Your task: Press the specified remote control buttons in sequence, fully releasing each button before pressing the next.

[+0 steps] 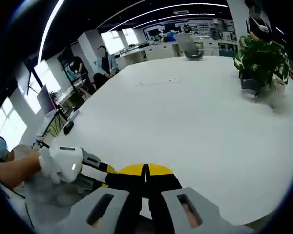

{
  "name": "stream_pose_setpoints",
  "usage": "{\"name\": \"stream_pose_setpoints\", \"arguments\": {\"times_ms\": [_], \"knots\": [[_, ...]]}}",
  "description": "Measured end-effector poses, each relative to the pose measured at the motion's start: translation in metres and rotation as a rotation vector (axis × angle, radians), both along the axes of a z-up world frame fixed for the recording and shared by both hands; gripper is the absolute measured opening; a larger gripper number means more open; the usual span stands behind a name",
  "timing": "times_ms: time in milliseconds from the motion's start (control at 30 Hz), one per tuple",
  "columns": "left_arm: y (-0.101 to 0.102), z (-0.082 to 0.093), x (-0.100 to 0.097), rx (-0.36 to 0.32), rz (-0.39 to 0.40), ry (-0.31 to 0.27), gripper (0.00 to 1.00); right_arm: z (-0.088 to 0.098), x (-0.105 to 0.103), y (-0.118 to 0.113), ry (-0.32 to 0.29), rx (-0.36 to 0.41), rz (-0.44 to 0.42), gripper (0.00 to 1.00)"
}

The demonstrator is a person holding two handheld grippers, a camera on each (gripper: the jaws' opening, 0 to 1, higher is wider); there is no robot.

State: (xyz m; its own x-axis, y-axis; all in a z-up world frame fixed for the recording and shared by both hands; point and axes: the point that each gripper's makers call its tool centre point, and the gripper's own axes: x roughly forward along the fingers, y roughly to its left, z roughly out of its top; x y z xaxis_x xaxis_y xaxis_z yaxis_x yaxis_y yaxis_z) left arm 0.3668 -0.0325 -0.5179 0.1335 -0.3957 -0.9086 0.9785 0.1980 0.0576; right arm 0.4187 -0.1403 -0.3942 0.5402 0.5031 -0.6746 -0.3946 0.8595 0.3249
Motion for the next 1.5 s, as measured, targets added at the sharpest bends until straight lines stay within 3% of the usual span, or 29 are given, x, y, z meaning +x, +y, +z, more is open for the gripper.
{"name": "stream_pose_setpoints", "arguments": {"times_ms": [200, 433, 567, 800, 1033, 1167, 1333, 1500], "knots": [[0.000, -0.001, 0.000, -0.052, 0.010, 0.018, 0.24, -0.028, -0.005, 0.007, 0.218, -0.040, 0.026, 0.00], [-0.001, 0.000, 0.000, -0.080, 0.001, 0.025, 0.24, -0.054, 0.000, 0.003, 0.258, -0.089, 0.036, 0.00], [-0.002, 0.000, 0.000, -0.074, -0.023, 0.020, 0.24, -0.072, -0.011, 0.003, 0.350, -0.100, 0.054, 0.00], [-0.004, 0.000, 0.000, -0.076, -0.029, 0.020, 0.24, -0.088, -0.021, 0.007, 0.443, -0.095, 0.055, 0.00], [-0.005, 0.000, 0.000, -0.082, -0.041, 0.020, 0.24, -0.107, -0.034, 0.006, 0.509, -0.119, 0.071, 0.00], [-0.005, 0.000, -0.001, -0.085, -0.041, 0.022, 0.24, -0.108, -0.032, 0.002, 0.484, -0.161, 0.075, 0.00], [-0.006, 0.000, -0.001, -0.083, -0.044, 0.021, 0.24, -0.115, -0.034, 0.002, 0.512, -0.155, 0.073, 0.00], [-0.005, 0.000, 0.000, -0.089, -0.043, 0.019, 0.24, -0.115, -0.032, 0.003, 0.490, -0.172, 0.075, 0.00]]}}
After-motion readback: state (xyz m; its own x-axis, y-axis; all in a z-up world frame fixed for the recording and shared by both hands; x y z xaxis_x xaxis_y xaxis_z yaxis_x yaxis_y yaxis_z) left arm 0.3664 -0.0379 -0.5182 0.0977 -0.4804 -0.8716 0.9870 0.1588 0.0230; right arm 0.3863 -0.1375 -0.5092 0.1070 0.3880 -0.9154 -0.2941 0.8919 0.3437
